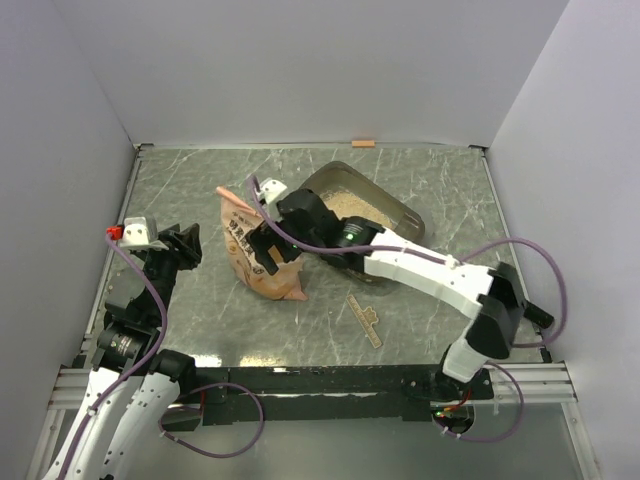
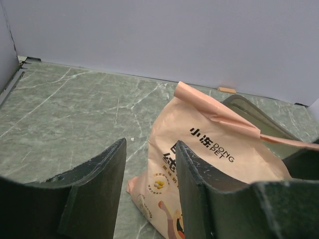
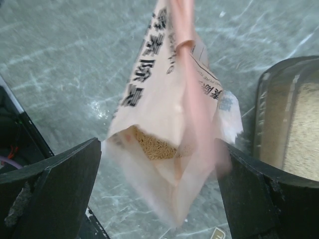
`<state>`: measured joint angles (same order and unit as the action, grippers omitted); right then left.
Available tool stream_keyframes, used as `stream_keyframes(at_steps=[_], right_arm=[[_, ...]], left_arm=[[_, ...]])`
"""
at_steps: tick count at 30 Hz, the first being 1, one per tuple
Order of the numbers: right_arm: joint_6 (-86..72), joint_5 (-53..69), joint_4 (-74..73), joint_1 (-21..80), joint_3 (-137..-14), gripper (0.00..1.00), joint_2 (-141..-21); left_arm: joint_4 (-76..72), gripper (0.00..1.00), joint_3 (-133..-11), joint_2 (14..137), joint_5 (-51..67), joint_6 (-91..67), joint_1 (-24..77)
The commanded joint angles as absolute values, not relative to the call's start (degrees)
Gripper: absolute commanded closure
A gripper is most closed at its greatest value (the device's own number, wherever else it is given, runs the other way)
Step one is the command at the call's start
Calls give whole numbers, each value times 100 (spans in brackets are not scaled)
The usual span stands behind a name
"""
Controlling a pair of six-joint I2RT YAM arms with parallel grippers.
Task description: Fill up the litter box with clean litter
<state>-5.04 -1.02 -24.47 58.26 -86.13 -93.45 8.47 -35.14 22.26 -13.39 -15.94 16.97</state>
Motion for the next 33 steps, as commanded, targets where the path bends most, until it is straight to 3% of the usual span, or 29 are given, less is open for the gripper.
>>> stream_keyframes(at_steps=[1, 4, 6, 7, 12, 14, 15, 22, 33], right_arm=[[-439, -895, -2557, 5976, -8300, 1, -8116], [-588, -1299, -2549, 6038, -7624, 0, -7395], [-738, -1476, -2575, 6038, -7262, 1, -7042], [-817, -1529, -2610, 6029, -6947, 0, -6744], [-1151, -2100, -2856, 6021, -6048, 0, -6039], [-1596, -2293, -3031, 6003, -5792, 0, -5828], [-1800, -2451, -3363, 5942, -5775, 0, -5784], [-3757, -3691, -4084, 5417, -4950, 1, -4931], [-4368, -2900, -3912, 3087, -4360, 4, -5527]], left_arm=[[765, 51, -3612, 2206, -1371, -1644, 1705], [765, 49, -3612, 2197, -1406, -1670, 1705], [765, 42, -3621, 2215, -1476, -1722, 1705], [782, 32, -3630, 2224, -1511, -1757, 1705], [765, 22, -3639, 2162, -1424, -1776, 1714], [721, 12, -3604, 2127, -1424, -1749, 1705], [712, 1, -3586, 2101, -1415, -1740, 1705], [668, 1, -3586, 2092, -1204, -1740, 1705], [624, 1, -3533, 2021, -1354, -1898, 1705]])
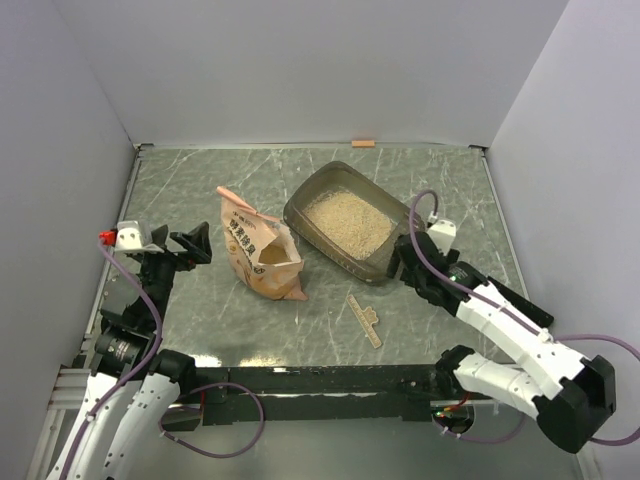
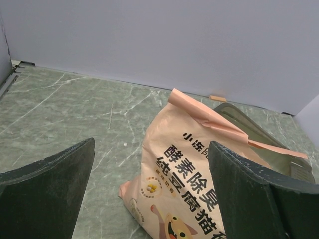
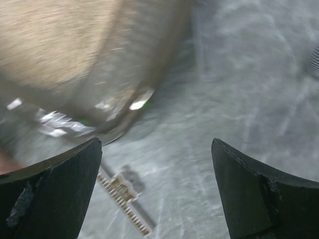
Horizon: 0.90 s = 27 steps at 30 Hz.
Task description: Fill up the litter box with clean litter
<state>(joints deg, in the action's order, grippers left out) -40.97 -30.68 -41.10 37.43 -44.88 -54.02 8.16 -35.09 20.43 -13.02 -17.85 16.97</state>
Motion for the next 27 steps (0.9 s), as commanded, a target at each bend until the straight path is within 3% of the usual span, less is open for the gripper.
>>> stream_keyframes(at_steps=[1, 7, 27], right_arm=[[-4333, -2909, -3876, 2885, -4281, 7, -5572], [-3737, -2313, -3042, 1495, -3841, 20, -5985], [-3146, -1362, -1846, 273, -4359, 39, -7725]], left_arm=[[633, 1, -3551, 2074, -1319, -1898, 1705], [703, 1, -3586, 2136, -1310, -1907, 1705], [703, 1, -3595, 2241, -1327, -1907, 1705]])
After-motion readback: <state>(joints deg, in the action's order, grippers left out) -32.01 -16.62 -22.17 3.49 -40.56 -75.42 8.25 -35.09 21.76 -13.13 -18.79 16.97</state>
